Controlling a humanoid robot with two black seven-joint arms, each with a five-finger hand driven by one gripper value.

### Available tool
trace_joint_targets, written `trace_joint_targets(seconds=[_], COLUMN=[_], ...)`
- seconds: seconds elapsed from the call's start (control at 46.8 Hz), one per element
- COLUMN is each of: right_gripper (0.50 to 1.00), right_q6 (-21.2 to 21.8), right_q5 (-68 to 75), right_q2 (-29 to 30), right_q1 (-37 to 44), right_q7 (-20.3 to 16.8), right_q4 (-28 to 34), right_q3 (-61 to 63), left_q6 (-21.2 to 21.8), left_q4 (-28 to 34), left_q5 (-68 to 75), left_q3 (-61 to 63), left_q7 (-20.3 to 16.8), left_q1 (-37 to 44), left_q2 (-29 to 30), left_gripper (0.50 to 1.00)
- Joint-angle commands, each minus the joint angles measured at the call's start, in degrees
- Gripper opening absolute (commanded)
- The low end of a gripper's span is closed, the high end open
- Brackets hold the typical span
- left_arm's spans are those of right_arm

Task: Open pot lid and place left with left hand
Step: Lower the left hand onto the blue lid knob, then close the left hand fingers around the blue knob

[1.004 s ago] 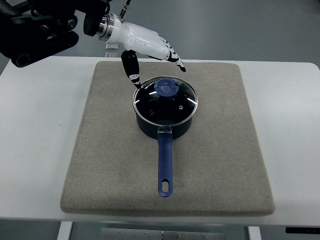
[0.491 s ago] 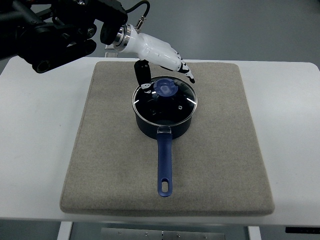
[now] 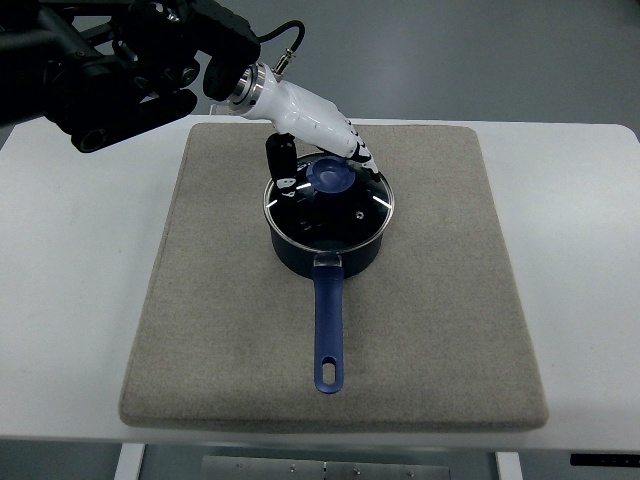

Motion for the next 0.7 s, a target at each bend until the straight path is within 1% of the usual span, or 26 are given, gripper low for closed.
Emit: trace_joint_targets(seconds=[0.0,0.128,0.299,0.577,0.684], right_gripper=[0.917,0.917,0.917,0.917,0.917], right_q6=[0.0,0.0,0.0,0.0,0.0], right_q5=[0.0,0.0,0.0,0.0,0.0], right_q2=[0.0,0.0,0.0,0.0,0.0], right_q1=[0.1,0.0,0.0,0.0,0.0], right_q7=[0.0,0.0,0.0,0.0,0.0], right_q4=[0.0,0.0,0.0,0.0,0.0], right_q3=[0.0,0.0,0.0,0.0,0.0], left_q6=[0.0,-0.5,-4.1,-4.0,-3.7], left_q4=[0.0,0.1,0.4,0.6,0.7], left_q5=[0.6,0.7,0.6,0.8,0.9], left_q3=[0.2,0.7,0.7,0.8,0.8], left_q7=[0.0,0.0,0.0,0.0,0.0], left_q1=[0.0,-0.6,-0.8,-1.7,-1.3], left_q2=[-0.4,-1.0,-1.0,-1.1,-1.7], left_gripper=[0.979,0.979,0.979,0.977,0.988])
